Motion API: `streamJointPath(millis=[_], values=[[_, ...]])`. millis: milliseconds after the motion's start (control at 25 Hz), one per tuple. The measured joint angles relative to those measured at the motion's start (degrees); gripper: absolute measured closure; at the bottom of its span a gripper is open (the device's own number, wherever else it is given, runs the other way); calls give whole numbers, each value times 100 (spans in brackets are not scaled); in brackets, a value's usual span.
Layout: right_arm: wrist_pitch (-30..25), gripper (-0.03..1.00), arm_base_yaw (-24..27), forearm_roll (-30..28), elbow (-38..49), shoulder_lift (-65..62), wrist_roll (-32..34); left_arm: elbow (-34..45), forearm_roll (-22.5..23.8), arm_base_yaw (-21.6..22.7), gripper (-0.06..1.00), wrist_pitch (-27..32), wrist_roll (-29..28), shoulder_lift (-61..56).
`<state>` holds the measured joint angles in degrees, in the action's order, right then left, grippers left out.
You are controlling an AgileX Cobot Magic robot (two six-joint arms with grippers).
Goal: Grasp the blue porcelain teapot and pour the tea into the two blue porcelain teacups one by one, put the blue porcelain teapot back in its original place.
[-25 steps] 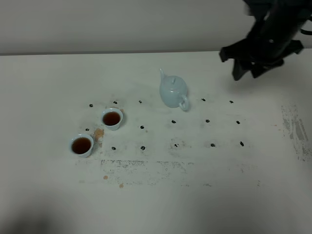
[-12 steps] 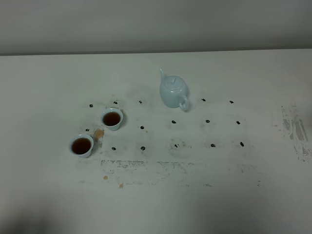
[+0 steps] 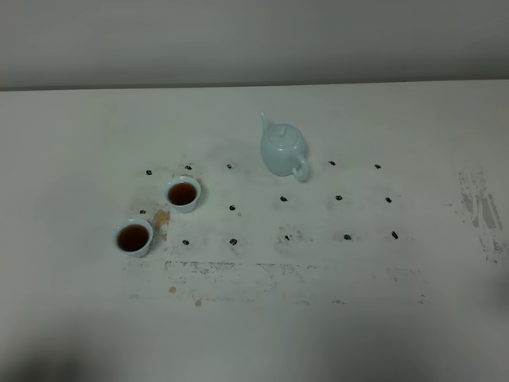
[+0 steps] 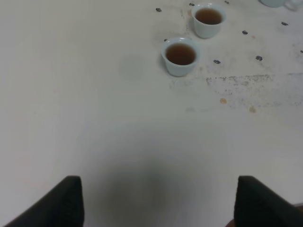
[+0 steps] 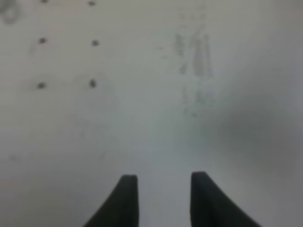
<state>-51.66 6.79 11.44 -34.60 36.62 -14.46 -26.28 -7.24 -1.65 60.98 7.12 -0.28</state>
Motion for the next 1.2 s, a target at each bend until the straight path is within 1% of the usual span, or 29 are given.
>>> streamJointPath(millis=[120,200,400,560,640,840,960,1000,1200], values=[[-158,73,-348,196,342,-573,-218,0,0,0,31,0,0,0],[-200,73,-578,227,465,-909,-237,0,0,0,31,0,0,0],[-183,73,-904,244,471,-1555,-243,0,0,0,31,0,0,0],[-220,73,-913,292,471,-1874,-256,0,0,0,31,0,0,0],[-345,73,-913,334,452,-1995,-256,0,0,0,31,0,0,0],[-798,73,-913,400,408,-2266,-260,0,0,0,31,0,0,0],[-1279,73,-913,400,408,-2436,-260,0,0,0,31,0,0,0],[-1360,73,-913,394,408,-2540,-260,0,0,0,31,0,0,0],[-1399,73,-913,224,408,-2996,-260,0,0,0,31,0,0,0]])
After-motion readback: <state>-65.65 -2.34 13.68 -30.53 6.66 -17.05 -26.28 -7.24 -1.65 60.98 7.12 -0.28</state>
